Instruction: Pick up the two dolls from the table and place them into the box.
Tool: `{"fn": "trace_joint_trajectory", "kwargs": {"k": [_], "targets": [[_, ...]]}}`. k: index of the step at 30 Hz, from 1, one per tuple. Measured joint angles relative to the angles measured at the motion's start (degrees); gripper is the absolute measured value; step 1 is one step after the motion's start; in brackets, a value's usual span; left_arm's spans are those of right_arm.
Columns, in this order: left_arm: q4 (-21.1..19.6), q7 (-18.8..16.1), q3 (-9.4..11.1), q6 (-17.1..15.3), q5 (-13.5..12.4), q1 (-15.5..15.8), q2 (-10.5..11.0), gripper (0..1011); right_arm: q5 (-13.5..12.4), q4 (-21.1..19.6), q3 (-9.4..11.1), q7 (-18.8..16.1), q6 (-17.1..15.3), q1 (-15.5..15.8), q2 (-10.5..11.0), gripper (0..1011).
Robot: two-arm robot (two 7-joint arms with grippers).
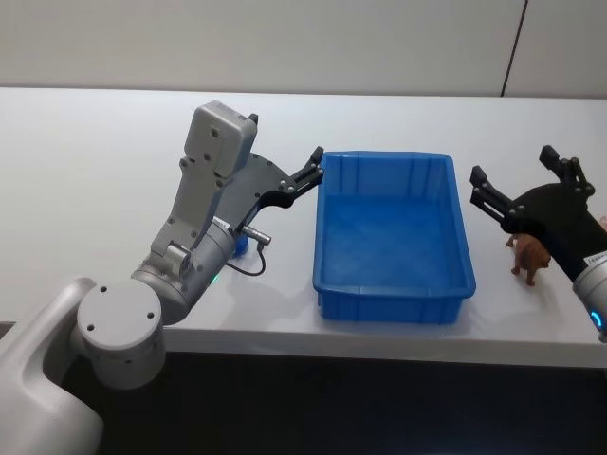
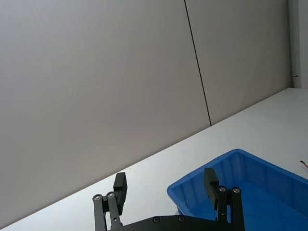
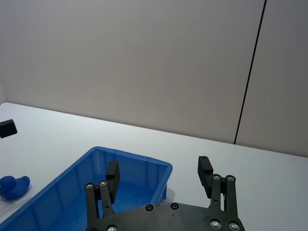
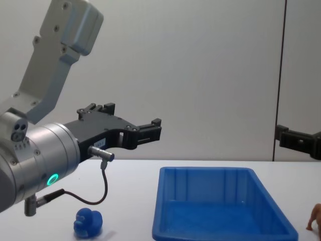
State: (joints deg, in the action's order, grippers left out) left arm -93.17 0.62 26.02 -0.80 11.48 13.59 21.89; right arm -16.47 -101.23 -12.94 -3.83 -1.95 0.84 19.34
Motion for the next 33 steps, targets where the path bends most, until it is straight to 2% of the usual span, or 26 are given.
{"fn": "trace_joint_trajectory", "kwargs": {"k": [21, 27, 33], "targets": [[0.0, 0.0, 0.0, 0.0, 0.0, 0.0, 0.0, 1001, -0.1, 0.0, 0.1, 0.0, 0.0, -0.1, 0.0, 1001], [0.0, 0.0, 0.0, 0.0, 0.0, 0.0, 0.0, 1001, -1.2, 0.5, 0.6, -0.4, -0.6, -0.4, 0.2, 1001], [0.0, 0.0, 0.0, 0.0, 0.0, 0.0, 0.0, 1001, -3.4, 1.5, 2.0, -0.5, -2.3, -1.0, 1.2, 1001]]}}
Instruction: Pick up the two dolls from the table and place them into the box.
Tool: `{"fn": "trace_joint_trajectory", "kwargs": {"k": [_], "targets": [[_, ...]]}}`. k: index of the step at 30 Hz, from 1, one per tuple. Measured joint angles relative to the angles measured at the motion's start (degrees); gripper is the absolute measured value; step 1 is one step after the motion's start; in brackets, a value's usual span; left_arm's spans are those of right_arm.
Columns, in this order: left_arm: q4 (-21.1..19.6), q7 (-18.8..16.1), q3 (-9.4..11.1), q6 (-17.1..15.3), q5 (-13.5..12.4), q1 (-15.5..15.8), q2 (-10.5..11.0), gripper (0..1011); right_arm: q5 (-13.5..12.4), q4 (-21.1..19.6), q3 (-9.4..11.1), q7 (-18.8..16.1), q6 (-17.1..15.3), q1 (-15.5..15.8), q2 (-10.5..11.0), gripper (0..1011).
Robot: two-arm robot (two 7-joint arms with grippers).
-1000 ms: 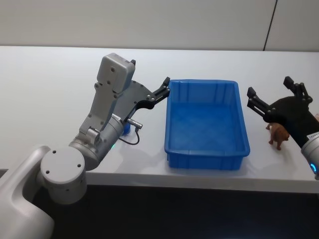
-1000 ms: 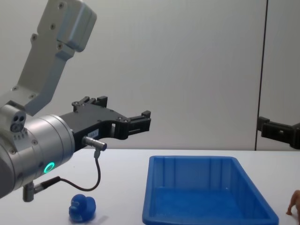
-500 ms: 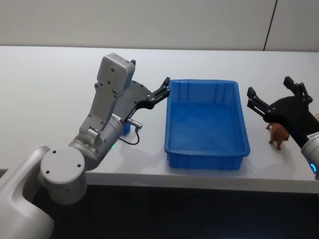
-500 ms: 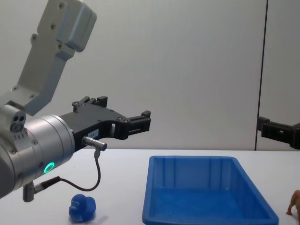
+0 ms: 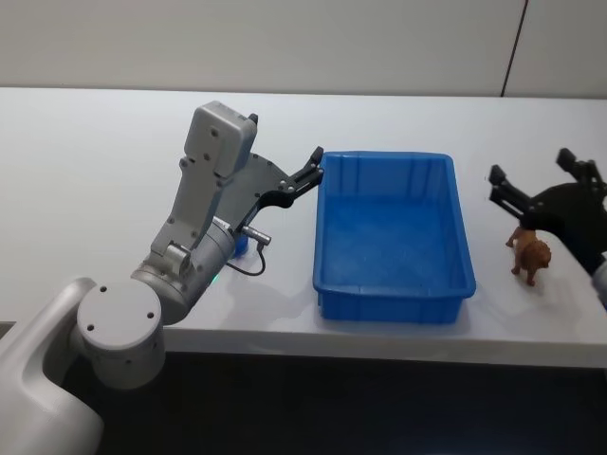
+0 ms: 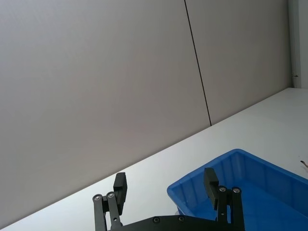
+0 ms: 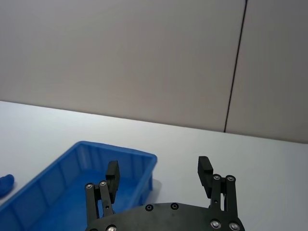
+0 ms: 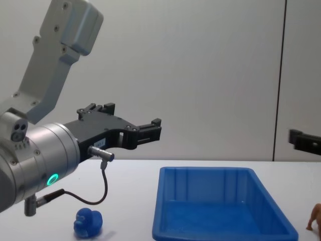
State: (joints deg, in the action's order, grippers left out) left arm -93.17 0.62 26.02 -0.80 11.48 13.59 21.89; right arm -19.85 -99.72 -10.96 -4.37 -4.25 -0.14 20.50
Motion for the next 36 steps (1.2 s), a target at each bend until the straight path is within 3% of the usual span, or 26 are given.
{"fn": "trace_joint_trajectory", "kwargs": {"k": [8, 20, 36], "targets": [[0.0, 0.0, 0.0, 0.0, 0.0, 0.0, 0.0, 1001, -2.3, 2.1, 2.6, 0.8, -2.7, -0.4, 2.3, 1001], [0.0, 0.0, 0.0, 0.0, 0.0, 0.0, 0.0, 1001, -2.1, 4.1, 5.2, 2.4, -6.6, -0.3, 5.0, 1001], [0.0, 0.0, 0.0, 0.0, 0.0, 0.0, 0.0, 1001, -0.1, 7.4, 5.7, 2.7, -12.1, 0.0, 5.8, 1001]]}}
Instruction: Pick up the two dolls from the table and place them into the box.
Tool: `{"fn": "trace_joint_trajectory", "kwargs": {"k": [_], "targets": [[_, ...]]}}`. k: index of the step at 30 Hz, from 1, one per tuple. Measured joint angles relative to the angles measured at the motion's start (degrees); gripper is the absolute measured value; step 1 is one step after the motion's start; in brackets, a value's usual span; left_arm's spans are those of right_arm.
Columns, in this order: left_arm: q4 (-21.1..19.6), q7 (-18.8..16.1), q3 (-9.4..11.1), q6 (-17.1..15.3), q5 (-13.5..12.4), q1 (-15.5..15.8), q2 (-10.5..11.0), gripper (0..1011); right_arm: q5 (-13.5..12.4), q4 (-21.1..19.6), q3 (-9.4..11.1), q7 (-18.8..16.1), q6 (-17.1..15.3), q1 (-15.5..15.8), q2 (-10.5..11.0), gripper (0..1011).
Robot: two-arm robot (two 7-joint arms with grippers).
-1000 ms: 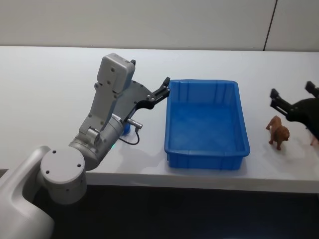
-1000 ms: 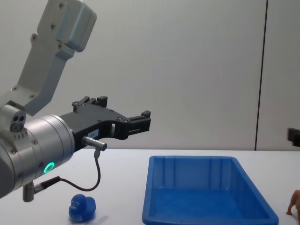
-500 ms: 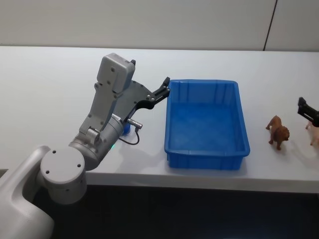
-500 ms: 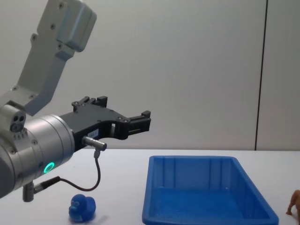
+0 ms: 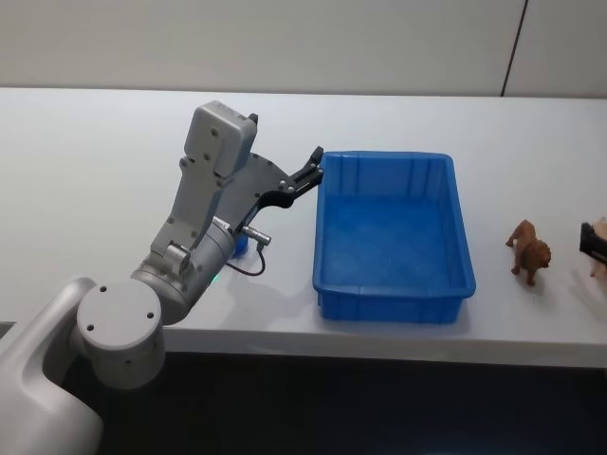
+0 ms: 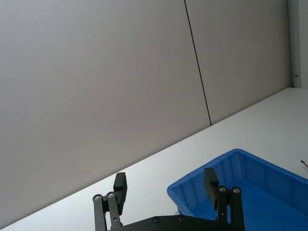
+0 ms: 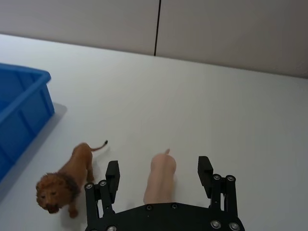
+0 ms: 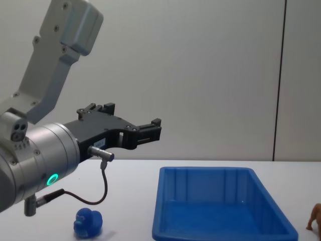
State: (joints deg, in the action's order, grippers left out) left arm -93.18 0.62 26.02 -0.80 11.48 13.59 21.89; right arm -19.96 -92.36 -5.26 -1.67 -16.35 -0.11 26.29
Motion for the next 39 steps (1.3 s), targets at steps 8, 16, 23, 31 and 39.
{"fn": "trace_joint_trajectory", "kwargs": {"k": [8, 16, 23, 31, 39], "targets": [[0.0, 0.0, 0.0, 0.0, 0.0, 0.0, 0.0, 1001, 0.2, 1.8, -0.2, -0.2, -1.3, 0.2, -0.3, 1001], [0.0, 0.0, 0.0, 0.0, 0.0, 0.0, 0.0, 1001, 0.1, 3.4, -0.4, -0.8, -1.8, 0.3, -0.7, 1001], [0.0, 0.0, 0.0, 0.0, 0.0, 0.0, 0.0, 1001, -0.3, 4.6, -0.5, -1.1, -1.9, 0.3, -1.1, 909], [0.0, 0.0, 0.0, 0.0, 0.0, 0.0, 0.0, 1001, -1.0, 5.5, -0.4, -1.2, -0.9, 0.1, -1.4, 677], [0.0, 0.0, 0.0, 0.0, 0.0, 0.0, 0.0, 1001, -1.5, 6.1, -0.2, -1.2, 0.5, 0.0, -1.6, 417]]}}
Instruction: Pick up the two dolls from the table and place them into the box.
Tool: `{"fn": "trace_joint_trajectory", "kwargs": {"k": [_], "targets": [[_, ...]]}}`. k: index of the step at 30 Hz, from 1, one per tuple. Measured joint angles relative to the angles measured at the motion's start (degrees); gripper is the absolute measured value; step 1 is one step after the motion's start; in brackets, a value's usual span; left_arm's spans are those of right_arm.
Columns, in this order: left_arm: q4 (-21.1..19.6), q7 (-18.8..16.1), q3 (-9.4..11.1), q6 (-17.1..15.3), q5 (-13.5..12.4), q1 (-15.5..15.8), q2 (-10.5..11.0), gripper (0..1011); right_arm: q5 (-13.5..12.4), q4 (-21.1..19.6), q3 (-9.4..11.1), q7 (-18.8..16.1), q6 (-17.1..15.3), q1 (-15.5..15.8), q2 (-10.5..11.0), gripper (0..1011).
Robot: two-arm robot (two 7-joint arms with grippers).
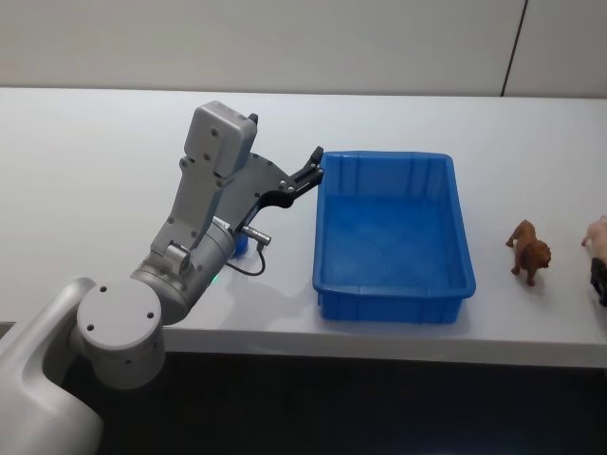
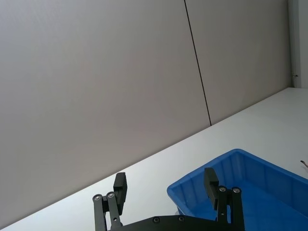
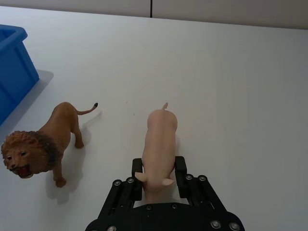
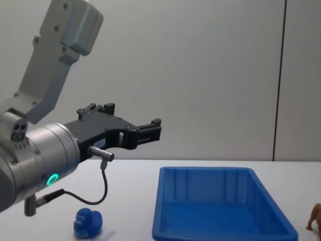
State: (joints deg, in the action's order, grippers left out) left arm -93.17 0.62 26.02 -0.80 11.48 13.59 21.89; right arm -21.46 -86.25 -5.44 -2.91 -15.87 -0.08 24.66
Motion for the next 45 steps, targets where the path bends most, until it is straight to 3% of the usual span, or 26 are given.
{"fn": "trace_joint_trajectory", "kwargs": {"k": [3, 19, 32, 45], "targets": [[0.0, 0.0, 0.0, 0.0, 0.0, 0.0, 0.0, 1001, -0.1, 0.1, 0.1, 0.0, 0.8, 0.0, 0.0, 361], [0.0, 0.0, 0.0, 0.0, 0.0, 0.0, 0.0, 1001, 0.8, -2.6, 0.5, -1.6, 6.1, 0.2, 0.1, 361], [0.0, 0.0, 0.0, 0.0, 0.0, 0.0, 0.0, 1001, 2.1, -7.1, -0.1, -7.6, 7.8, -0.7, 0.1, 361], [0.0, 0.0, 0.0, 0.0, 0.0, 0.0, 0.0, 1001, 4.7, -9.6, -2.7, -15.8, 6.2, -3.0, -1.4, 361]]}}
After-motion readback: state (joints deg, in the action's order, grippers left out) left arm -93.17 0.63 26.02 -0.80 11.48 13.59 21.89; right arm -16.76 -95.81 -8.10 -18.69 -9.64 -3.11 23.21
